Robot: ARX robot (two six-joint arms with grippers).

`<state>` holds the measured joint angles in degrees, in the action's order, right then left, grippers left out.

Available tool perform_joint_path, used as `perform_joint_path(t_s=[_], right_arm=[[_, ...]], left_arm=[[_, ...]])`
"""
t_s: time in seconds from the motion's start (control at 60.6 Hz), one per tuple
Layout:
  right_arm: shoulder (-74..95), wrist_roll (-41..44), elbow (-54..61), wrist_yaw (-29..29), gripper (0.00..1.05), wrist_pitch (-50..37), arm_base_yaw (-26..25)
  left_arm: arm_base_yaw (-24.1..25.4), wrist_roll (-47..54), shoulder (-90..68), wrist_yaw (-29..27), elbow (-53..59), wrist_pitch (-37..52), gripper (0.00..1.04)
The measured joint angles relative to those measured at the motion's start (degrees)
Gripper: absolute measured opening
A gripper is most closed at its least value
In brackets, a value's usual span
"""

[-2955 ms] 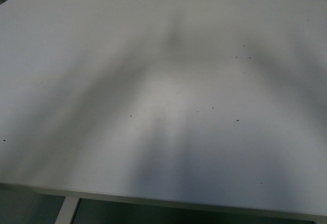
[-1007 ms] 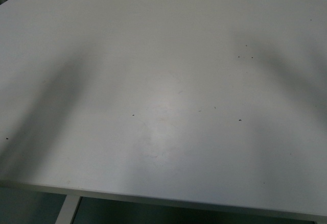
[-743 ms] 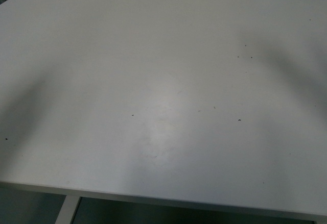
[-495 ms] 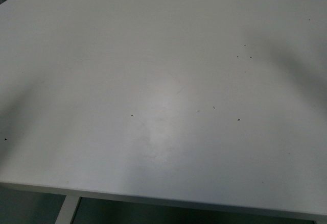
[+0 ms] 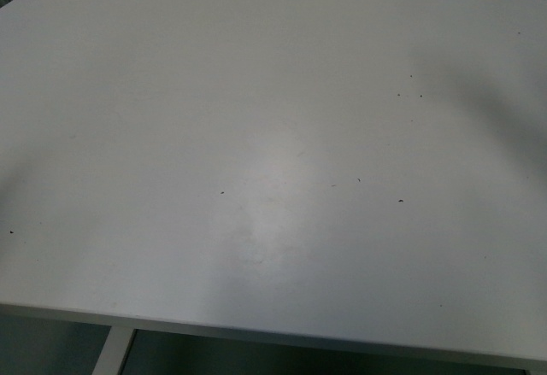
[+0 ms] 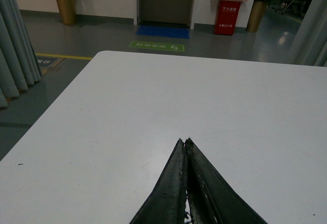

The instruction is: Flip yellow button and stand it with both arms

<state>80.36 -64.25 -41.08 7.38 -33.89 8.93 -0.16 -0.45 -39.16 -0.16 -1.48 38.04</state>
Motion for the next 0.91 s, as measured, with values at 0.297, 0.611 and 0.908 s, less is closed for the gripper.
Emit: perform_joint_path(t_s=[0.297,0.611,0.908], right_arm=[[0.00,1.05,0.13,0.22,0.32,0.02,-0.90],[-0.04,2.54,0.98,0.74,0.32,0.02,-2.56],[-0.44,3.89,1.20,1.36,0.32,0.02,-3.69]], left_arm=[[0.00,0.00,10.34,0.00,0.07,-9.51,0.04],[0.00,0.00,19.96,0.00,0.07,-18.69,0.04],[0.02,0.00,25.70,0.02,0.07,-24.35,0.04]])
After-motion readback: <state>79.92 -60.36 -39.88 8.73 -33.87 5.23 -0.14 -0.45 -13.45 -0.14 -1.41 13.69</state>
